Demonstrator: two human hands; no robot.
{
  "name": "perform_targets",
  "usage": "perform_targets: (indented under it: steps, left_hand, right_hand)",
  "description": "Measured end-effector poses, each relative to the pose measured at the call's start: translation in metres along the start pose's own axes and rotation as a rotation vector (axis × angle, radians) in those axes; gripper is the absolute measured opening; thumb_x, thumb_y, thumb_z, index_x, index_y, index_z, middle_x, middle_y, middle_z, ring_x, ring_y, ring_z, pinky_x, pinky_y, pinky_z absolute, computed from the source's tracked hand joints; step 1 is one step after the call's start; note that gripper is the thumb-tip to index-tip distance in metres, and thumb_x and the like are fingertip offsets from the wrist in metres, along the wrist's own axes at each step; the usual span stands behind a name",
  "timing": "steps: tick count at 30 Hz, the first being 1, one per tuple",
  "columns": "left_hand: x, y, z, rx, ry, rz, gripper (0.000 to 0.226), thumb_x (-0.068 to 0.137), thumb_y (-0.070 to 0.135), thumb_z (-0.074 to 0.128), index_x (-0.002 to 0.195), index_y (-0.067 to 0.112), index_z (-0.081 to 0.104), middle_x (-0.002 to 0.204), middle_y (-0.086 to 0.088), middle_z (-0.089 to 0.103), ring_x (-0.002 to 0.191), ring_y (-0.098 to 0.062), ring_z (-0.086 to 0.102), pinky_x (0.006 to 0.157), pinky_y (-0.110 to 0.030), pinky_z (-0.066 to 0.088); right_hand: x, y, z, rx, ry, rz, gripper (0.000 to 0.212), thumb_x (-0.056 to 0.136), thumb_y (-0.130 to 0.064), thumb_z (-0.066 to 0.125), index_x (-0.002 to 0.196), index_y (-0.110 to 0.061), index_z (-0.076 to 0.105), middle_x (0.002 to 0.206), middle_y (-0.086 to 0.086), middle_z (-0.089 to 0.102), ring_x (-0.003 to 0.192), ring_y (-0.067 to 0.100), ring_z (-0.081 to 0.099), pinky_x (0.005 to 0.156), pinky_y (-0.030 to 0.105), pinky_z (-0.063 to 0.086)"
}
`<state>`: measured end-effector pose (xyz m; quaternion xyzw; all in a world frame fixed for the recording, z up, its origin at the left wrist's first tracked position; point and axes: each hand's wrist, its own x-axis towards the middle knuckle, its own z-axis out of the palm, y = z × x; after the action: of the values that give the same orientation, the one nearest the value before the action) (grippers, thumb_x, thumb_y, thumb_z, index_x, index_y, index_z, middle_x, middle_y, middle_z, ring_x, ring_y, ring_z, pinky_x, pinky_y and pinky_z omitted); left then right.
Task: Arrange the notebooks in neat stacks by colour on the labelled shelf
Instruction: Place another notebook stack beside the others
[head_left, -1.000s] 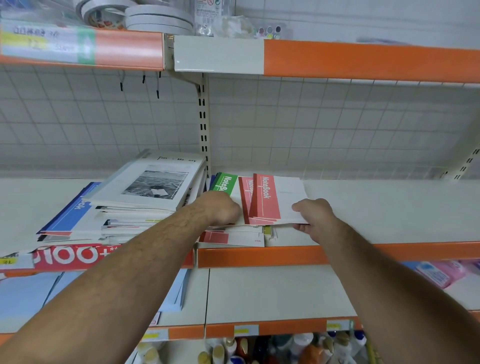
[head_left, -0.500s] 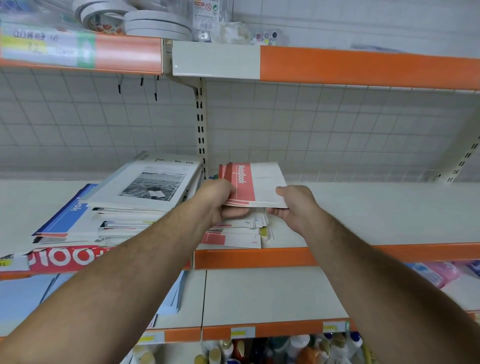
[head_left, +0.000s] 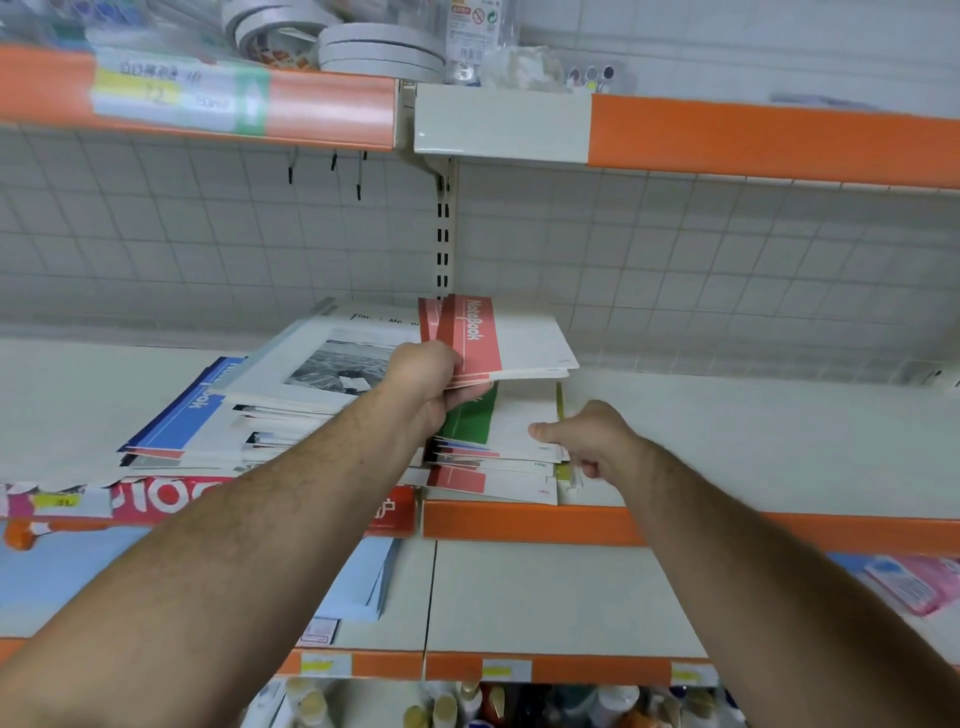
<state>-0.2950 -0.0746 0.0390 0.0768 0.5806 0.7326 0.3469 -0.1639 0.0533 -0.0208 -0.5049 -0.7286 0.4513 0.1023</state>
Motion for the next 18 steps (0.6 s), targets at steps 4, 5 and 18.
perform_targets:
  steps: [4, 5, 18]
  left_hand:
    - [0.003, -0.001, -0.001, 0.008, 0.004, -0.017, 0.014, 0.097, -0.007, 0.046, 0.096, 0.005, 0.052, 0.099, -0.013, 0.066, 0.080, -0.025, 0.069, 0.052, -0.028, 0.060]
    - [0.003, -0.001, -0.001, 0.008, 0.005, -0.014, 0.014, 0.097, -0.007, 0.045, 0.094, 0.005, 0.052, 0.098, -0.013, 0.066, 0.079, -0.025, 0.069, 0.052, -0.028, 0.060]
    - [0.008, 0.004, 0.001, 0.000, 0.001, 0.015, 0.019, 0.096, -0.009, 0.043, 0.091, 0.007, 0.052, 0.093, -0.011, 0.065, 0.076, -0.023, 0.068, 0.053, -0.030, 0.061]
  right_hand:
    - [0.005, 0.003, -0.007, 0.130, 0.048, 0.059, 0.013, 0.092, -0.011, 0.064, 0.093, -0.003, 0.054, 0.078, 0.012, 0.055, 0.057, 0.017, 0.050, 0.047, 0.025, 0.037]
    - [0.005, 0.004, -0.007, 0.148, 0.050, 0.061, 0.013, 0.092, -0.012, 0.064, 0.095, -0.003, 0.055, 0.078, 0.012, 0.056, 0.056, 0.017, 0.051, 0.046, 0.025, 0.038]
    - [0.013, 0.019, -0.026, 0.227, 0.181, -0.003, 0.006, 0.092, -0.004, 0.054, 0.089, 0.001, 0.056, 0.072, 0.015, 0.061, 0.046, 0.020, 0.055, 0.042, 0.023, 0.038]
